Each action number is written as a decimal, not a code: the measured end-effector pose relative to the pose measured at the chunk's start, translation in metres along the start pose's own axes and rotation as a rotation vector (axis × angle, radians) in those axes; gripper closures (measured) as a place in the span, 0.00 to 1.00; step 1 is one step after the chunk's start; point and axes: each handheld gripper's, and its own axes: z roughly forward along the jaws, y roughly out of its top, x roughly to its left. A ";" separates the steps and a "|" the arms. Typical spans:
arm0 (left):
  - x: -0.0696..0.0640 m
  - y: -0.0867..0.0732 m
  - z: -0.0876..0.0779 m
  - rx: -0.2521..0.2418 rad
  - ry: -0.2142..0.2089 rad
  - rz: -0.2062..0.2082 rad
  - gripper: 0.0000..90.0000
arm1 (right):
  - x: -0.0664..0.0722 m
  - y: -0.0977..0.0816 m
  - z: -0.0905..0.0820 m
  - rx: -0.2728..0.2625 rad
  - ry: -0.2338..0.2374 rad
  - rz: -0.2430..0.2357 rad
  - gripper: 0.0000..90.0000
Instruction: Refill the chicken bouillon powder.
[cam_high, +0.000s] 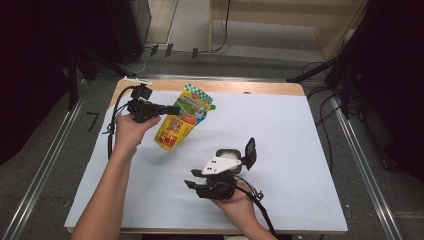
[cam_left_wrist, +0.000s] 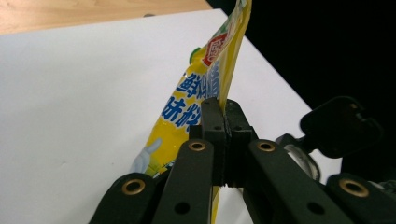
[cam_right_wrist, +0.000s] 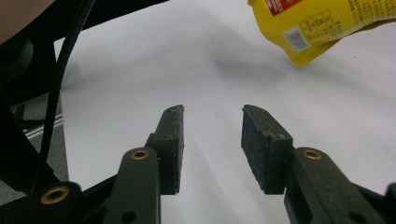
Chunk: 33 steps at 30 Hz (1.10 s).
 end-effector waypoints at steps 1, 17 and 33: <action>0.004 -0.002 0.000 -0.013 -0.013 -0.009 1.00 | 0.000 0.000 0.000 -0.002 -0.002 -0.001 0.68; 0.003 -0.011 -0.013 -0.003 -0.011 -0.022 1.00 | -0.001 0.002 -0.002 -0.013 -0.003 -0.002 0.68; 0.001 -0.038 -0.041 -0.004 -0.011 -0.050 1.00 | -0.001 0.003 -0.002 -0.014 0.006 -0.001 0.68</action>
